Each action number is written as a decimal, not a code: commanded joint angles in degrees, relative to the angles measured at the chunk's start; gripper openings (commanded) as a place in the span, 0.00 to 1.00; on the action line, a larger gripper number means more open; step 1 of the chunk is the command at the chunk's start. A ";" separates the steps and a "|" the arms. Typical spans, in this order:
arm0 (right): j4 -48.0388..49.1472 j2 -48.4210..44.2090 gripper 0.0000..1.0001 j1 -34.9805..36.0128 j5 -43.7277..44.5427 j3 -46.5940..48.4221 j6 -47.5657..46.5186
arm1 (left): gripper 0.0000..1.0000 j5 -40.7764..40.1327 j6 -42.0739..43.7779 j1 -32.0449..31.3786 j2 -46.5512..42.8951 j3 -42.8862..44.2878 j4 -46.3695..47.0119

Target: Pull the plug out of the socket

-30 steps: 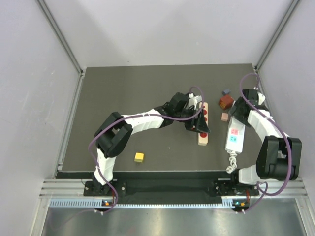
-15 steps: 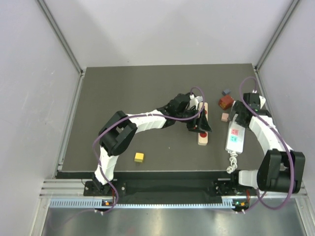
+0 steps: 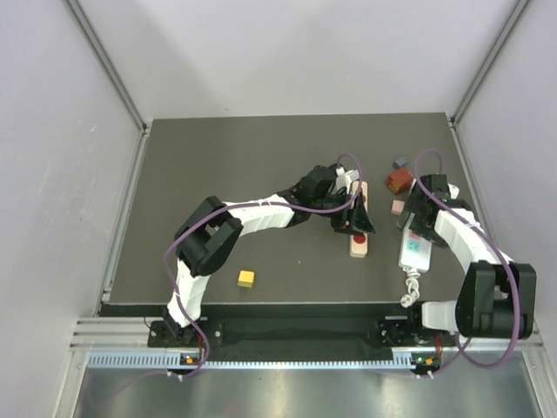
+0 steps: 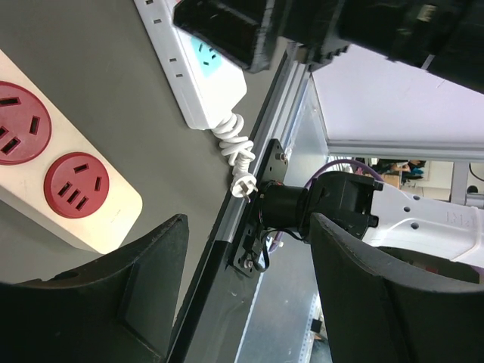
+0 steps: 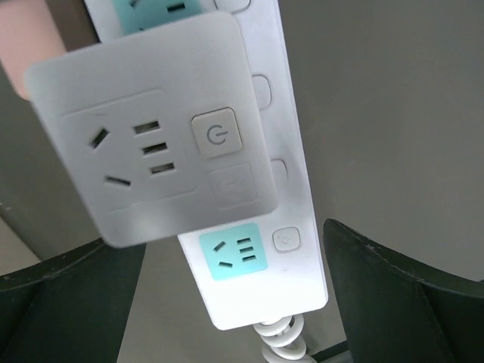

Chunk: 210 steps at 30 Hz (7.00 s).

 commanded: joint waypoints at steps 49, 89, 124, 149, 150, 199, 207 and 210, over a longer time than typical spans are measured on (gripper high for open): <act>4.03 -1.16 0.00 1.49 -0.89 -3.98 0.30 | 0.63 -2.75 -18.28 2.67 21.74 24.42 5.68; 8.16 -5.82 0.00 -0.35 -13.46 -6.62 -3.75 | 0.63 -16.81 -17.22 0.74 35.46 40.25 -7.78; -3.70 -5.47 0.84 -0.61 -1.60 8.57 -1.11 | 0.54 -5.93 -3.16 2.23 12.71 21.90 -3.66; -4.58 9.38 0.79 0.17 -5.20 17.46 -5.60 | 0.00 -11.71 -10.28 -11.65 21.48 13.62 22.72; -4.32 9.39 0.79 0.44 -5.38 17.37 -5.51 | 0.00 -12.24 -10.28 -11.65 22.01 13.19 23.07; 6.32 9.30 0.00 0.29 -12.72 12.18 -4.37 | 0.00 -24.55 -16.17 -9.63 26.50 12.48 6.02; 6.06 8.86 0.00 -3.95 -21.20 12.80 -3.57 | 0.00 -24.72 -15.64 -9.81 26.76 13.45 4.61; 5.53 7.90 0.00 -3.43 -18.13 12.62 -4.54 | 0.00 -24.73 -15.64 -9.72 26.85 13.71 4.44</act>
